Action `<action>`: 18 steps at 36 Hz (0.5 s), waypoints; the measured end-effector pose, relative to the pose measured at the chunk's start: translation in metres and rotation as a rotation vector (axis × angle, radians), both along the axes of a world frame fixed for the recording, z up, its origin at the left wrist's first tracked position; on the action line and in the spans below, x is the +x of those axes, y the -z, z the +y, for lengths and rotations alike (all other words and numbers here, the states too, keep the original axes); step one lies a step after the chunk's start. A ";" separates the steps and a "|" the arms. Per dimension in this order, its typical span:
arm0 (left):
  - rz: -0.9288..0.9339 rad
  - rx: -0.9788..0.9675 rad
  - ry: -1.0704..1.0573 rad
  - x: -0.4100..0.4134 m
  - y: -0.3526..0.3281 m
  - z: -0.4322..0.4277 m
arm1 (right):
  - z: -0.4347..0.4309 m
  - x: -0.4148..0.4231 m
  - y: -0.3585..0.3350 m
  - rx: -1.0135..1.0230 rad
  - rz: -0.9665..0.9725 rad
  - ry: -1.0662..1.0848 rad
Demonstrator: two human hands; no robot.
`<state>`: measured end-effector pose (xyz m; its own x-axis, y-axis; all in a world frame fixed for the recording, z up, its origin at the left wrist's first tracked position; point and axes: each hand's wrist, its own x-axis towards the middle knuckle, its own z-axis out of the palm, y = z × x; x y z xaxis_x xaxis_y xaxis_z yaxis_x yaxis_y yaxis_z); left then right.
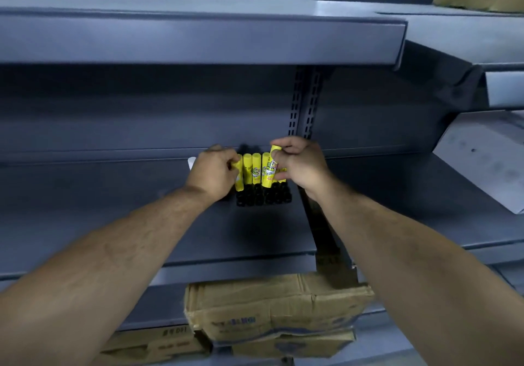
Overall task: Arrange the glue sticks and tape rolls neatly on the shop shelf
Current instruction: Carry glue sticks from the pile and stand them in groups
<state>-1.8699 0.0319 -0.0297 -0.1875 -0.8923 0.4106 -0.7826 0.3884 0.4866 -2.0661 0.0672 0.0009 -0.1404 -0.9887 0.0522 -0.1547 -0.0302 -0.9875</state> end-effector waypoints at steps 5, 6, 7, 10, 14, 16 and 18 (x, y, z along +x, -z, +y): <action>-0.043 -0.015 0.030 0.001 0.000 -0.004 | -0.005 0.001 0.000 0.005 0.000 -0.013; -0.057 -0.021 0.047 0.000 -0.002 -0.004 | -0.006 0.001 0.000 0.004 -0.004 -0.014; -0.074 -0.032 0.062 -0.001 -0.002 -0.003 | -0.007 0.001 0.000 0.003 -0.005 -0.015; -0.125 -0.063 0.096 -0.001 -0.002 -0.005 | -0.011 0.004 0.003 -0.010 0.033 0.001; -0.125 -0.086 0.097 0.001 -0.003 -0.008 | -0.017 0.010 0.009 -0.028 0.137 0.032; -0.115 -0.106 0.098 0.001 -0.001 -0.007 | -0.021 0.015 0.011 -0.038 0.184 0.043; -0.112 -0.116 0.115 0.002 0.002 -0.007 | -0.024 0.021 0.015 -0.081 0.262 0.052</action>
